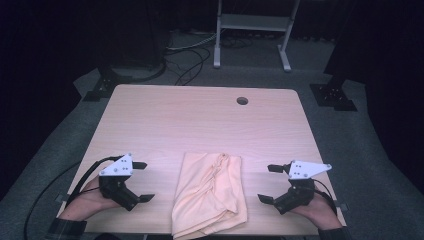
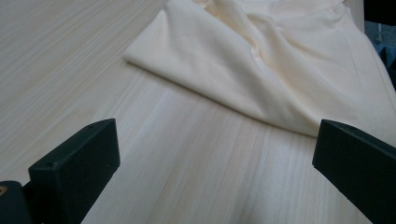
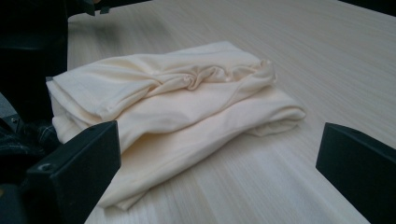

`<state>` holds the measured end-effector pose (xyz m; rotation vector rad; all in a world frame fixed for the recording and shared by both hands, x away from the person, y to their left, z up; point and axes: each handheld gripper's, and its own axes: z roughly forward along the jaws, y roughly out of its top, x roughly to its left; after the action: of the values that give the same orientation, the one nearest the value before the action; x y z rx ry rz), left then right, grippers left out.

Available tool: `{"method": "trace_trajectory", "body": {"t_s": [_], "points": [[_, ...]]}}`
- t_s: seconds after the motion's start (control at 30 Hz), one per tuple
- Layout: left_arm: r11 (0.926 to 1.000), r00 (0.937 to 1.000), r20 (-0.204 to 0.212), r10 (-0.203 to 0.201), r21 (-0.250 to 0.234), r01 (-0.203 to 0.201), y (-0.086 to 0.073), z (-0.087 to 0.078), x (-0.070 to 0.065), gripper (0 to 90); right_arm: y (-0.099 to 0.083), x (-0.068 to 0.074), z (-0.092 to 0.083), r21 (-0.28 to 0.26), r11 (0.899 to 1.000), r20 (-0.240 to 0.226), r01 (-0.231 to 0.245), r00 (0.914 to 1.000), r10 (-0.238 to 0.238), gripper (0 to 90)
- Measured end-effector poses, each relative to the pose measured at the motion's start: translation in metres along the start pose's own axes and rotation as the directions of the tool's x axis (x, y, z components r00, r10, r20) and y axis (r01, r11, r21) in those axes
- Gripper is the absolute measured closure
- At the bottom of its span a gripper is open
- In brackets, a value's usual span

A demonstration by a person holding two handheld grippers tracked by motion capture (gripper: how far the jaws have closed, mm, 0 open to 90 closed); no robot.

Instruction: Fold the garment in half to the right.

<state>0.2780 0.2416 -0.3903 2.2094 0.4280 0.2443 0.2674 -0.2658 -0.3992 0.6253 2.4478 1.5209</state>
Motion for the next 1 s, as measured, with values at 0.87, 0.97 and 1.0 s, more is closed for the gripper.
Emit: {"method": "trace_trajectory", "body": {"t_s": [0.87, 0.97, 1.0], "points": [[0.9922, 0.9949, -0.064, -0.078, 0.093, 0.083, -0.064, -0.02, 0.006, 0.3, -0.068, -0.005, -0.042, 0.152, 0.984, 0.156, -0.093, 0.9853, 0.069, 0.0], [0.9919, 0.9951, -0.063, -0.077, 0.097, 0.083, -0.064, -0.019, 0.006, 0.3, -0.073, -0.006, -0.044, 0.169, 0.98, 0.167, -0.106, 0.9828, 0.077, 0.0], [0.9917, 0.9952, -0.062, -0.076, 0.099, 0.082, -0.065, -0.019, 0.006, 0.3, -0.074, -0.007, -0.045, 0.173, 0.979, 0.168, -0.107, 0.9827, 0.078, 0.0]]}}
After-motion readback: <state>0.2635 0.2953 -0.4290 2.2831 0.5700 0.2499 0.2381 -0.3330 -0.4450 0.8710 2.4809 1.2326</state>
